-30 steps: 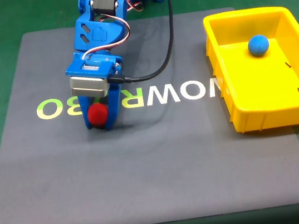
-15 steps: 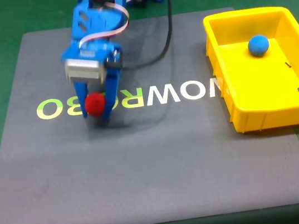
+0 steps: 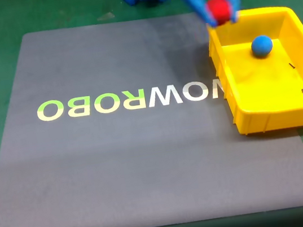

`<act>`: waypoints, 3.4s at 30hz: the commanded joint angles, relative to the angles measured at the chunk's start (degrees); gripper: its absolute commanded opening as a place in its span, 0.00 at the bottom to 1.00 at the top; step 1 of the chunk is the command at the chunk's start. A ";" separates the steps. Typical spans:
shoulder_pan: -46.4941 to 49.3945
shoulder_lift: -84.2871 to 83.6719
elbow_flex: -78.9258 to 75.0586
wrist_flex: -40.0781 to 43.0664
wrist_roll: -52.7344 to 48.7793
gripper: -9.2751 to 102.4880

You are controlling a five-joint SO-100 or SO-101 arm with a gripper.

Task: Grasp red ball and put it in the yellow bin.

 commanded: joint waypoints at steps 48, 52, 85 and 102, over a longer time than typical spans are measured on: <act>-6.77 34.98 14.24 12.48 3.43 0.29; -0.70 47.90 20.13 22.24 3.16 0.16; 11.95 84.73 65.65 61.00 -0.26 0.08; 13.27 84.73 65.65 62.14 -0.62 0.08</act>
